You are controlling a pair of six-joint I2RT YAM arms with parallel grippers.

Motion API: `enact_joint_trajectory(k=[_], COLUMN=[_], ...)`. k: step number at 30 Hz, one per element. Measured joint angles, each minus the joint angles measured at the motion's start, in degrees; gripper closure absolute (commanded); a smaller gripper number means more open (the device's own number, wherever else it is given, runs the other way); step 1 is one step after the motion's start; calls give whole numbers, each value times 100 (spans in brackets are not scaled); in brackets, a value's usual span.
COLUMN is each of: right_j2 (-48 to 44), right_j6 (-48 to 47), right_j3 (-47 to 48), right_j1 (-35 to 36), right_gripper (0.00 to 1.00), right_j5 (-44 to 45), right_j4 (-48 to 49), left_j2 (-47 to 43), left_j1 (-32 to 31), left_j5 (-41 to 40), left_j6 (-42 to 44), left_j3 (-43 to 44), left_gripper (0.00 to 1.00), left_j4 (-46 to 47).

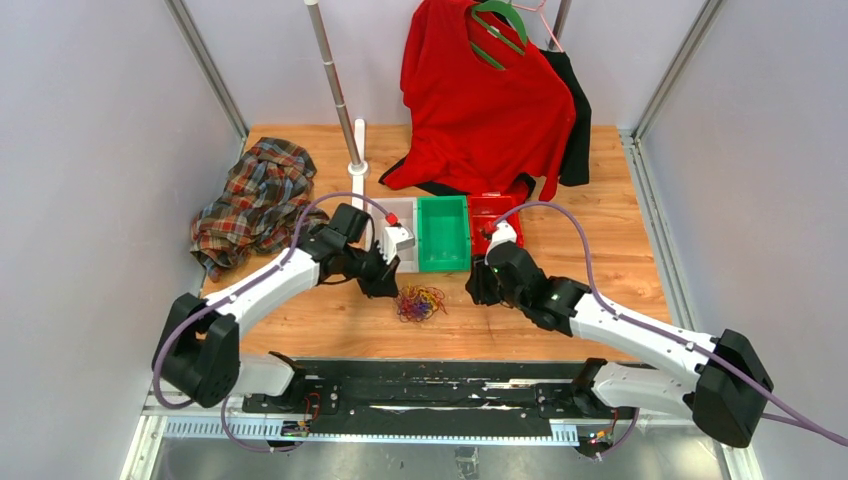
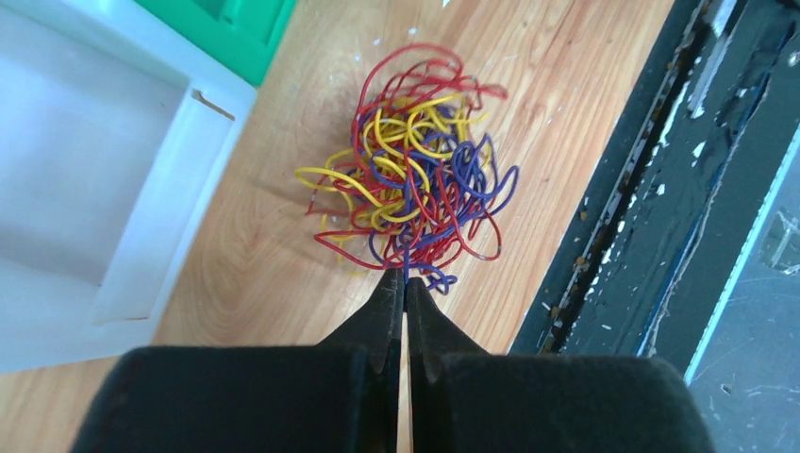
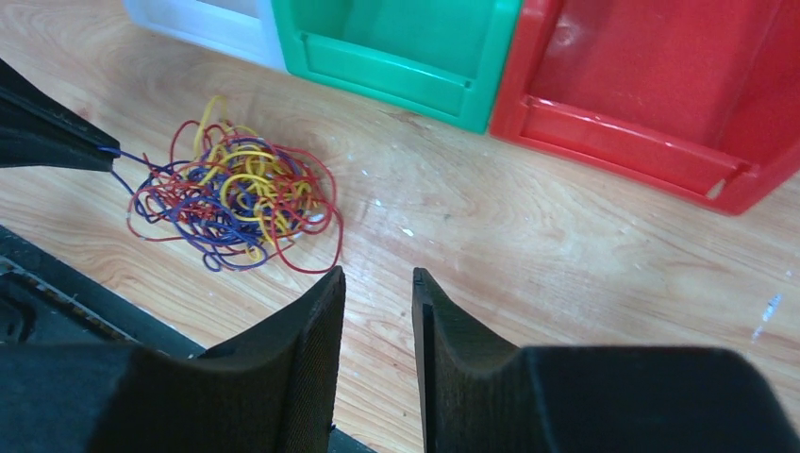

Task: Untangle the cables

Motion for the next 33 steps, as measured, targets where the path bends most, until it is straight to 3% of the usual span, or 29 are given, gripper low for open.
enact_joint_trajectory(k=[6, 11, 20, 33], right_j2=[35, 31, 341, 1099], right_j6=[-76, -168, -227, -144], right_j3=[125, 136, 136, 225], right_j1=[184, 529, 1073, 1165], right_gripper=[45, 35, 34, 35], right_j5=[-155, -249, -146, 2], right_j4=[282, 809, 2072, 3104], left_j2=[-490, -660, -776, -1128], left_j1=[0, -2, 0, -2], left_j5=[31, 28, 94, 485], left_j6=[-111, -282, -481, -557], left_j3=[308, 564, 1008, 1364], left_gripper=[99, 99, 99, 99], left_j4=[-243, -452, -966, -1475])
